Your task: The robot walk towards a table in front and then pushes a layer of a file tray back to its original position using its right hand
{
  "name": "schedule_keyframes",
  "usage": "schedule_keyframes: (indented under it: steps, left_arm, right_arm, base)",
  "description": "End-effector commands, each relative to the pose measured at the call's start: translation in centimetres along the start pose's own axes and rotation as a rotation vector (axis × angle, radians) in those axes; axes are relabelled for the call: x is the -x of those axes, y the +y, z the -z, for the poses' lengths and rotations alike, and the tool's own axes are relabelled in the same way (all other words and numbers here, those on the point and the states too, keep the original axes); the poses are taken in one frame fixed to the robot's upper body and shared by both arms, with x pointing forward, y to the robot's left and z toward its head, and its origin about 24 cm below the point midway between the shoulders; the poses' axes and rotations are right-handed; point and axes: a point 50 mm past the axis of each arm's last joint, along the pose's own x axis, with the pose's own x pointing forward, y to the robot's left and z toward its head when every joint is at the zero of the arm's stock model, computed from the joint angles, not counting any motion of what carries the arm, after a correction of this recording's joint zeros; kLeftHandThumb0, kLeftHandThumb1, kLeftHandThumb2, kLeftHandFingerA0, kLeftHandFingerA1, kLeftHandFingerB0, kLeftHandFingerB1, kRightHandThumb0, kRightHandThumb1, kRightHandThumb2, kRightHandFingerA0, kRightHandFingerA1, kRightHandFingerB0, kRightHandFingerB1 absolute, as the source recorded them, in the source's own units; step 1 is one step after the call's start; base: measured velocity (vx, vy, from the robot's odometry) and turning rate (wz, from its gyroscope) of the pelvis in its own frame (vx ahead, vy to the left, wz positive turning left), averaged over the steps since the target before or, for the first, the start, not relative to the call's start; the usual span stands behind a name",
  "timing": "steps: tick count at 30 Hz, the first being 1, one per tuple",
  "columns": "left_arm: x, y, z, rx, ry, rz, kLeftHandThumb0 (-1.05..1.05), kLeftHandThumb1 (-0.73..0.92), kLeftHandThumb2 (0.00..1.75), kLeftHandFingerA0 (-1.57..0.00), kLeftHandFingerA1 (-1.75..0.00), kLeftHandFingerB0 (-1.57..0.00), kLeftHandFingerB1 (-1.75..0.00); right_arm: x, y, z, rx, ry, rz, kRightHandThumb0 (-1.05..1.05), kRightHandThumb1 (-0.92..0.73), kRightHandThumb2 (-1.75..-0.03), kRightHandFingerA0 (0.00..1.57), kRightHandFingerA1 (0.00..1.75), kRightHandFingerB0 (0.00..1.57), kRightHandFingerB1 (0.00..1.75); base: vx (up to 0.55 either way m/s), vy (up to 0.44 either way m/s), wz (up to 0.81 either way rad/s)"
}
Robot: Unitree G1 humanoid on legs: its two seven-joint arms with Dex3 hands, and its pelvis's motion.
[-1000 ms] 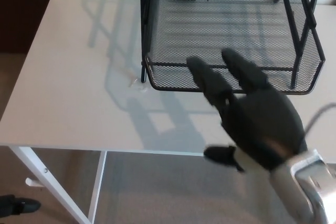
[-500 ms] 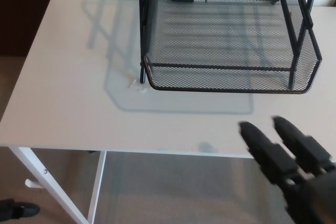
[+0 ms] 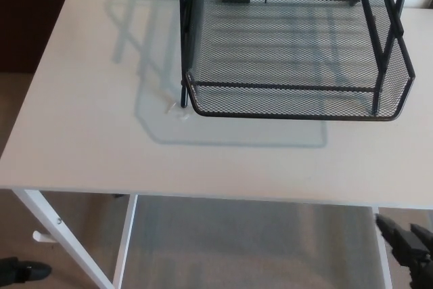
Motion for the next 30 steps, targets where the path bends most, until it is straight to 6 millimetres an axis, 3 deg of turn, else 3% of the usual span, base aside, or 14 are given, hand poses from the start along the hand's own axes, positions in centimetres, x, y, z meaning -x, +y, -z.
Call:
schedule_keyframes:
  steps: [1, 11, 12, 17, 18, 19, 20, 25, 26, 30]
  left_arm:
    - [0.3, 0.7, 0.3, -0.015, 0.020, -0.021, -0.45, 0.40, 0.68, -0.62, -0.50, -0.52, -0.47]
    - [0.4, 0.6, 0.4, -0.029, 0.021, -0.021, -0.44, 0.41, 0.67, -0.60, -0.49, -0.52, -0.46]
    - [0.4, 0.6, 0.4, -0.026, 0.023, -0.021, -0.37, 0.46, 0.54, -0.64, -0.41, -0.54, -0.38]
    - [0.2, 0.8, 0.3, -0.050, 0.029, -0.018, -0.47, 0.41, 0.68, -0.55, -0.48, -0.48, -0.45]
    - [0.2, 0.8, 0.3, -0.053, 0.036, -0.014, -0.40, 0.47, 0.54, -0.51, -0.37, -0.47, -0.35]
    - [0.1, 0.9, 0.1, -0.062, 0.045, -0.014, -0.45, 0.36, 0.72, -0.44, -0.50, -0.34, -0.44]
    - [0.1, 0.9, 0.1, -0.073, 0.048, -0.017, -0.40, 0.47, 0.55, -0.45, -0.35, -0.44, -0.34]
    - [0.0, 1.0, 0.1, -0.084, 0.051, -0.015, -0.40, 0.47, 0.56, -0.43, -0.35, -0.42, -0.34]
    - [-0.1, 1.1, -0.1, -0.116, 0.054, -0.003, -0.47, 0.36, 0.74, -0.39, -0.49, -0.29, -0.43]
    - [-0.2, 1.2, -0.2, -0.143, 0.057, 0.006, -0.50, 0.36, 0.73, -0.39, -0.48, -0.29, -0.43]
  right_arm:
    - [-0.7, 2.7, 7.6, -0.347, 0.427, -0.088, -0.81, -0.52, -0.86, 0.00, 0.23, 0.00, 0.07]
    - [-1.0, 2.9, 8.6, -0.461, 0.480, -0.121, -0.76, -0.49, -0.85, 0.01, 0.27, 0.00, 0.11]
    - [-1.1, 2.9, 8.7, -0.468, 0.476, -0.123, -0.79, -0.49, -0.85, 0.00, 0.26, 0.00, 0.07]
    - [-1.3, 2.8, 8.7, -0.449, 0.468, -0.115, -0.77, -0.48, -0.85, 0.00, 0.26, 0.00, 0.10]
    - [-1.3, 2.8, 8.7, -0.459, 0.466, -0.119, -0.79, -0.50, -0.85, 0.00, 0.24, 0.00, 0.07]
    - [-1.4, 2.7, 8.6, -0.469, 0.460, -0.122, -0.78, -0.49, -0.85, 0.00, 0.24, 0.00, 0.08]
    - [-1.4, 2.7, 8.7, -0.475, 0.456, -0.121, -0.77, -0.49, -0.84, 0.00, 0.25, 0.00, 0.08]
    - [-1.4, 2.6, 8.7, -0.479, 0.445, -0.121, -0.78, -0.48, -0.84, 0.01, 0.28, 0.00, 0.08]
    - [-1.7, 2.4, 8.6, -0.479, 0.448, -0.119, -0.74, -0.46, -0.83, 0.01, 0.29, 0.00, 0.10]
    - [-1.9, 2.3, 8.6, -0.483, 0.448, -0.117, -0.74, -0.46, -0.83, 0.01, 0.30, 0.00, 0.10]
  base:
    - [0.00, 0.000, 0.00]
    - [0.00, 0.000, 0.00]
    - [0.00, 0.000, 0.00]
    - [0.00, 0.000, 0.00]
    - [0.00, 0.000, 0.00]
    - [0.00, 0.000, 0.00]
    - [0.00, 0.000, 0.00]
    - [0.00, 0.000, 0.00]
    - [0.00, 0.000, 0.00]
    - [0.00, 0.000, 0.00]
